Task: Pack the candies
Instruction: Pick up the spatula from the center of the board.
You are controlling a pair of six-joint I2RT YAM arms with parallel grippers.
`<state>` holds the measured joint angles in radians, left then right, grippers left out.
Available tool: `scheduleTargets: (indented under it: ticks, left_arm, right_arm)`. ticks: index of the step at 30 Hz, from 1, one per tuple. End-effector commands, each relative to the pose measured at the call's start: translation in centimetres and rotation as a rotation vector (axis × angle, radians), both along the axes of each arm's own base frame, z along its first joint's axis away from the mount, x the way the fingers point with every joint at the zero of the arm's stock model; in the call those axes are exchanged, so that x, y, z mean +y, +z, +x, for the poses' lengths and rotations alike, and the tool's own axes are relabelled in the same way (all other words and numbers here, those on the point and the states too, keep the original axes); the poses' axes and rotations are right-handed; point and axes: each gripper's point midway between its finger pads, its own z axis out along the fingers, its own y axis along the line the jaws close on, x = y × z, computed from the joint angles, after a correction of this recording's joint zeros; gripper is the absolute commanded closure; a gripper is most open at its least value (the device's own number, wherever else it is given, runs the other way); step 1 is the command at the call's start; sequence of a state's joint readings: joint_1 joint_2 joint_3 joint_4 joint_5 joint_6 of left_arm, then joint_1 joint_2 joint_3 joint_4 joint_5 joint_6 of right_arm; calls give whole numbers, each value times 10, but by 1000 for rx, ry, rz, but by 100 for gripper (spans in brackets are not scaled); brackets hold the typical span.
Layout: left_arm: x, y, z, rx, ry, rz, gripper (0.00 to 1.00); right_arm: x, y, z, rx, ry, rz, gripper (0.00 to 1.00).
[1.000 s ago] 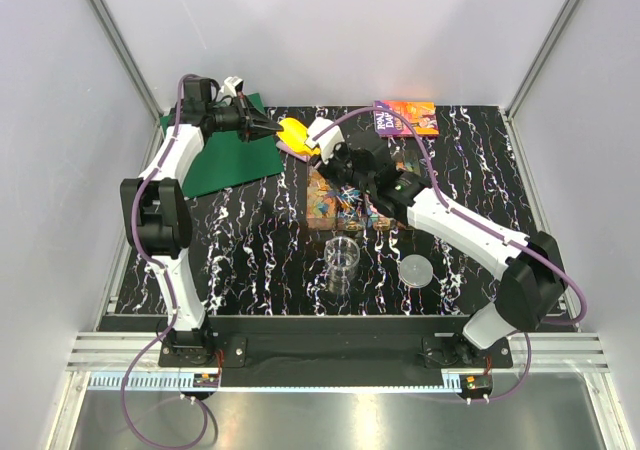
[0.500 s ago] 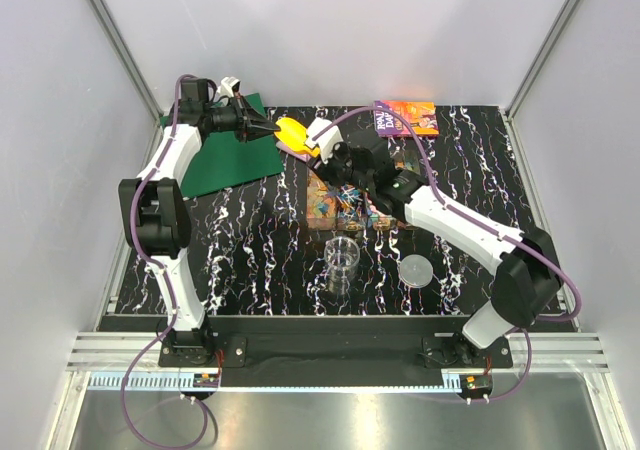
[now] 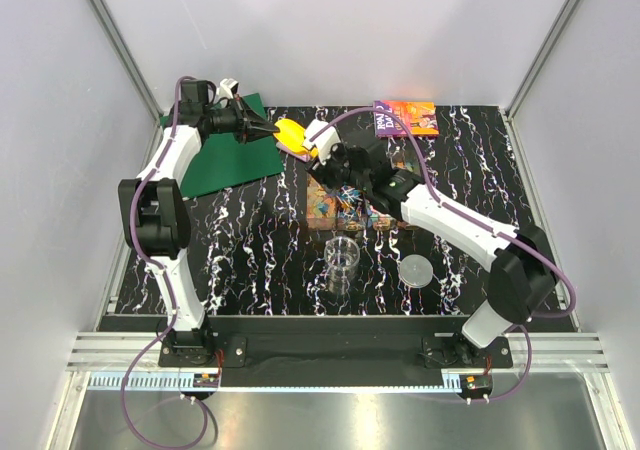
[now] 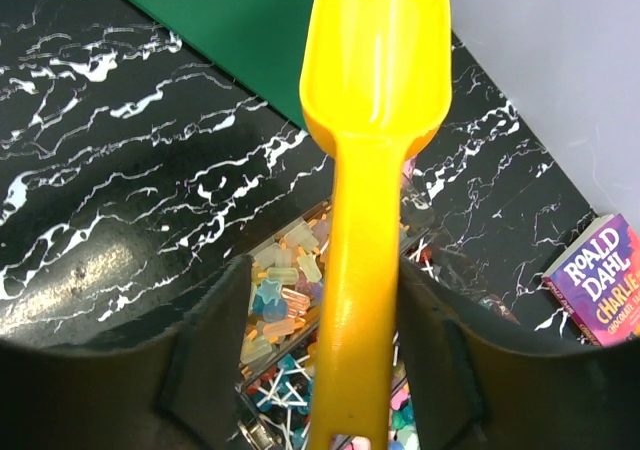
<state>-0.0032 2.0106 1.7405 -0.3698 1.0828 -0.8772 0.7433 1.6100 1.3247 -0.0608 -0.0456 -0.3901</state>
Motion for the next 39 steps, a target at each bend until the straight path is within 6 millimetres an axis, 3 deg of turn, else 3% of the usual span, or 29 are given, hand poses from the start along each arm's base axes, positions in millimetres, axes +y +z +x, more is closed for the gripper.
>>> scheduleTargets:
  ticks: [1, 13, 18, 25, 39]
  left_arm:
    - [-13, 47, -26, -95, -78, -13, 100]
    - [-12, 50, -24, -146, -83, 33, 100]
    - [-12, 50, -26, -144, -84, 33, 100]
    - [-12, 51, -23, -149, -79, 34, 100]
    - [-6, 50, -17, -151, -61, 31, 100]
  right_arm:
    - [14, 29, 7, -47, 30, 36, 29]
    - [10, 41, 8, -40, 5, 41, 23]
    - [10, 30, 14, -38, -9, 4, 24]
    - [5, 16, 7, 2, -6, -12, 27]
    - [-2, 11, 3, 21, -22, -12, 34]
